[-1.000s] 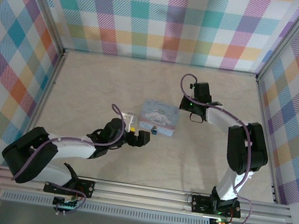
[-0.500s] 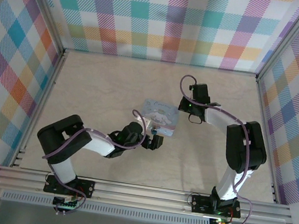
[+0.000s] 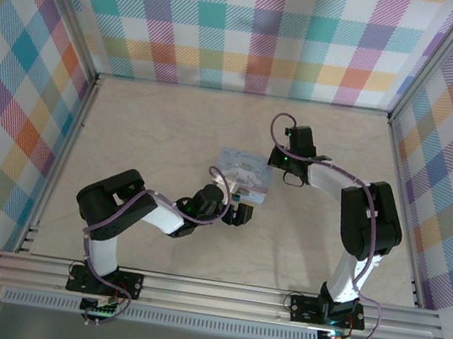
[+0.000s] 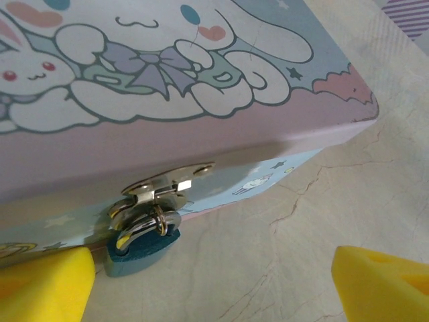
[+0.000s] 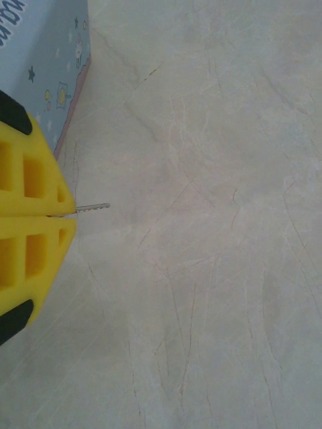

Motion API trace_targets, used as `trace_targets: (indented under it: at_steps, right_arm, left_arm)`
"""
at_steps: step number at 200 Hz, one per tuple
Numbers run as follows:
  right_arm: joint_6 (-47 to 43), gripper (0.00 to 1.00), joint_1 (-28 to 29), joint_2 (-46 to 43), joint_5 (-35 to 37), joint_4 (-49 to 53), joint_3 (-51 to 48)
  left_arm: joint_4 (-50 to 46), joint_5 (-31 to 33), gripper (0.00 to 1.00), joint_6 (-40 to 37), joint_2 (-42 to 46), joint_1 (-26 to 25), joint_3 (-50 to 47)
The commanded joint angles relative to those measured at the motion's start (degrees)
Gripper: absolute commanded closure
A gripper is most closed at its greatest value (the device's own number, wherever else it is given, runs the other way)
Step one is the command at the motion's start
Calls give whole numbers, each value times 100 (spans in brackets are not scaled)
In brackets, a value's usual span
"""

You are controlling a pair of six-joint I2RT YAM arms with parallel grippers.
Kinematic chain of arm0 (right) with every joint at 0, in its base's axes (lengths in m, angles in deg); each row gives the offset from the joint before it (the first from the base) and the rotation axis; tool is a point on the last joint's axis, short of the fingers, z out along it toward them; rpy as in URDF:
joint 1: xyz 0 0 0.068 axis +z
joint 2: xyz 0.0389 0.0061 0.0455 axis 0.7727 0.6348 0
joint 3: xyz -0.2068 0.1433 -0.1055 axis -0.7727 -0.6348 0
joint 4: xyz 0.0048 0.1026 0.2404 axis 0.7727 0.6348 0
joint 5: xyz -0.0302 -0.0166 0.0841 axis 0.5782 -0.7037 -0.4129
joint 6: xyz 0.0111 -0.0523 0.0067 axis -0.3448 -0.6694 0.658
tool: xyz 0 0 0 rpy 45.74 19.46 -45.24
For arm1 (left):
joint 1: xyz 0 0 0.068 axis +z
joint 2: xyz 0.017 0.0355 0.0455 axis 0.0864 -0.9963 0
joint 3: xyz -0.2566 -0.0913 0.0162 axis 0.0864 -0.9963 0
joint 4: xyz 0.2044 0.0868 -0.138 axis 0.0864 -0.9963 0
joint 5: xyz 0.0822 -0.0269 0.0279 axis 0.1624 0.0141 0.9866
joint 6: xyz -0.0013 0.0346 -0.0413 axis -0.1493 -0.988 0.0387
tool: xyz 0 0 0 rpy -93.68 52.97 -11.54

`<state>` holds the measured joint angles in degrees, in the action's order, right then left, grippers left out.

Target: Unlock a padlock with a key

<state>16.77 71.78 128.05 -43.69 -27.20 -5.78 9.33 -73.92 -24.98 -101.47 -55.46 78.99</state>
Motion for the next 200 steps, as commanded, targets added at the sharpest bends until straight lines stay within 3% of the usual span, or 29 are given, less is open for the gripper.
trace_targets:
  at_steps: [1,51,83,126,200]
  right_arm:
    - [93,100,148,131,-156,57,46]
    - [91,100,157,27,-124,31,-30]
    - [100,100,166,28,-129,21,-19]
    - [110,100,174,37,-146,3,-24]
    - [121,100,218,1,-133,12,-33]
  left_arm:
    - [631,-644,9,148,-195,-51,196]
    - [1235,-1258,13,475,-210,191,77]
    - [1348,-1676,24,574,-172,322,47]
    - [1418,-1501,24,661,-186,359,-98]
    - [1687,-1880,30,1049,-527,380,29]
